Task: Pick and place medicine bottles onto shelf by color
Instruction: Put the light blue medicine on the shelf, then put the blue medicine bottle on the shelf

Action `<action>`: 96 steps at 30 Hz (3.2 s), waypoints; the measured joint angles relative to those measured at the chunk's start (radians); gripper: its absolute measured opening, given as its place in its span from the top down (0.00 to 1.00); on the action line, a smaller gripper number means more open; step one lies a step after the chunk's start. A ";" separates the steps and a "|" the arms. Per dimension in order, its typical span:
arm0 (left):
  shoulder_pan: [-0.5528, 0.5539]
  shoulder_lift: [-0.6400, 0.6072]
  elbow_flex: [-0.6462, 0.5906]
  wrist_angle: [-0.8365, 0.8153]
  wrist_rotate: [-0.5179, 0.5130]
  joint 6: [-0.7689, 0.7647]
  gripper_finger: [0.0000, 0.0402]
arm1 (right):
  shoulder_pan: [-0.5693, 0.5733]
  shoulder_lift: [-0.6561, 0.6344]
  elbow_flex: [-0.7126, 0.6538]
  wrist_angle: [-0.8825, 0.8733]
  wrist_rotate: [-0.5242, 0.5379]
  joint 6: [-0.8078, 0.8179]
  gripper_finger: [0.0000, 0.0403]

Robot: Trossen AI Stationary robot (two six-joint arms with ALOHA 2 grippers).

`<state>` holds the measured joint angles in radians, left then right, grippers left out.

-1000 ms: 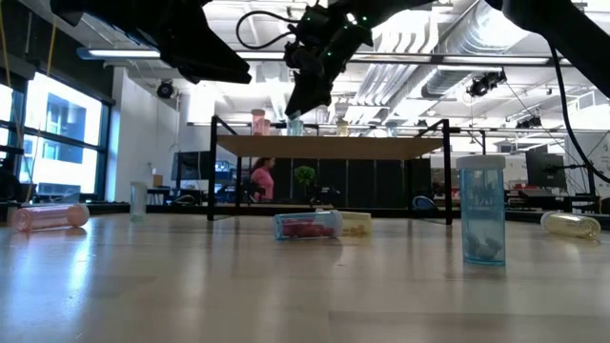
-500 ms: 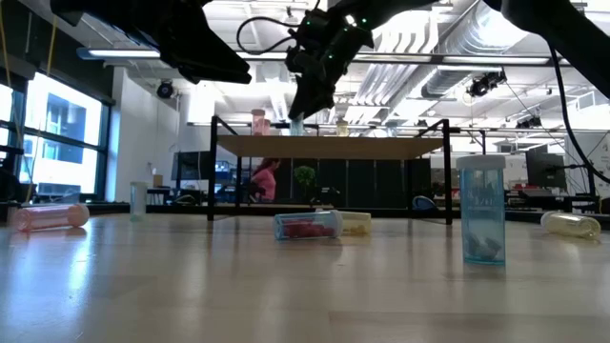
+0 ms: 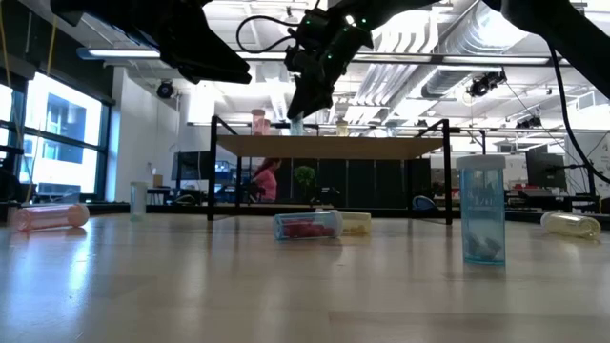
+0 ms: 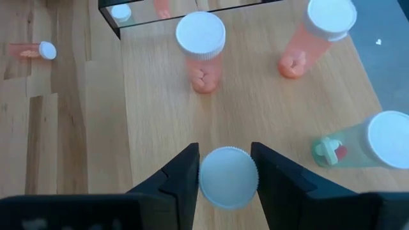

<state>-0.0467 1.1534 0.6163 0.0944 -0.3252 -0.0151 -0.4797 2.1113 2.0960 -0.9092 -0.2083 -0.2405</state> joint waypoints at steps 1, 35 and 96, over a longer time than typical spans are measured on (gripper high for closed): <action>0.000 0.000 0.000 0.000 0.000 0.000 0.49 | 0.000 0.000 0.000 0.000 0.007 0.000 0.67; 0.000 0.000 0.000 0.000 0.000 0.000 0.49 | 0.002 -0.003 0.001 0.000 -0.011 0.015 0.59; 0.000 0.000 0.000 -0.001 -0.010 -0.024 0.49 | 0.023 -0.125 0.003 -0.115 -0.013 0.003 0.47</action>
<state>-0.0467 1.1538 0.6163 0.0937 -0.3356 -0.0386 -0.4568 1.9864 2.0987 -1.0240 -0.2214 -0.2378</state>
